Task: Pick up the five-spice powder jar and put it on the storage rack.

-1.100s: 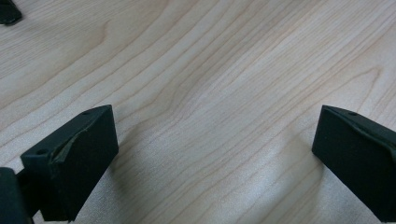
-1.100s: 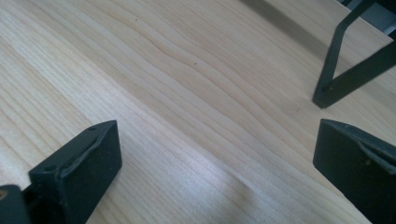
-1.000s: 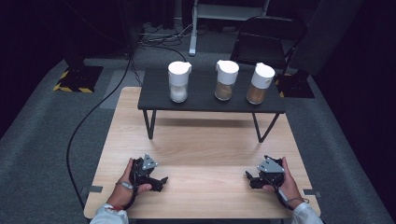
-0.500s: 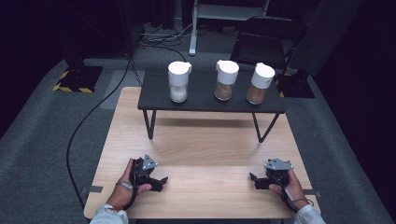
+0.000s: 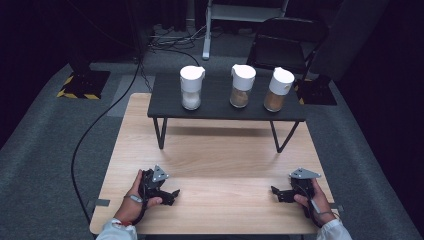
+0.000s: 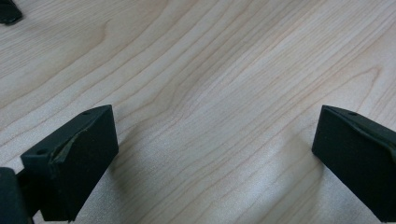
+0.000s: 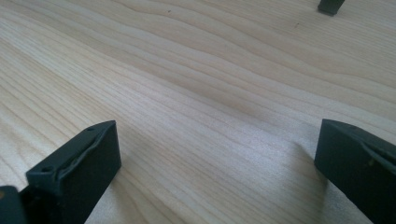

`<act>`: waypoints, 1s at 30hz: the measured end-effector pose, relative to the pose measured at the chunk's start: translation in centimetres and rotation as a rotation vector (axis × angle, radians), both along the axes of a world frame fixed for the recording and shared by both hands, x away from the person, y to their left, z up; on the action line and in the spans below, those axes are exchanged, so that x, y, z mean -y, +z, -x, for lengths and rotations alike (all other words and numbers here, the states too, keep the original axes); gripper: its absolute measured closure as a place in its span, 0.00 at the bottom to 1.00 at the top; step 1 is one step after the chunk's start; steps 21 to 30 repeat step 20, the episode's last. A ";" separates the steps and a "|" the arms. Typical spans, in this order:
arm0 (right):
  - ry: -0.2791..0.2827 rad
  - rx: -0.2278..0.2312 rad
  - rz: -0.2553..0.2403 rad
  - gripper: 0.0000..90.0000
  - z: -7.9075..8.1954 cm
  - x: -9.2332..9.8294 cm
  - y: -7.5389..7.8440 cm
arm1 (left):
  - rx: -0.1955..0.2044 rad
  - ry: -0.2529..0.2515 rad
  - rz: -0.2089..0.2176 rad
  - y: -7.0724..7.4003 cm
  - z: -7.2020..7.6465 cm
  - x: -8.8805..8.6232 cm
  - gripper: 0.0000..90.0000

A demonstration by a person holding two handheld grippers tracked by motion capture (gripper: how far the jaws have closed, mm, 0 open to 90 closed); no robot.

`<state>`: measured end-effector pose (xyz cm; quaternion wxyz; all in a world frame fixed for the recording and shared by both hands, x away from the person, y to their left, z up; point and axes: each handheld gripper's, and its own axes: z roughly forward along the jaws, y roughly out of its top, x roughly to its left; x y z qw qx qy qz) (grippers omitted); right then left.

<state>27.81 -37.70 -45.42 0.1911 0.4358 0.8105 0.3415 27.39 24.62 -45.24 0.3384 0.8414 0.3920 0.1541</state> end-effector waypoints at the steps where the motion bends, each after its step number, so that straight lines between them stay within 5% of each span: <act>1: 0.001 0.000 0.000 0.00 0.0 0.1 0.0 | 0.001 -0.001 0.000 0.0 0.0 0.0 0.00; 30: -0.003 0.000 -0.002 0.00 0.1 0.3 0.0 | -0.001 -0.009 0.002 0.0 -0.2 0.0 0.00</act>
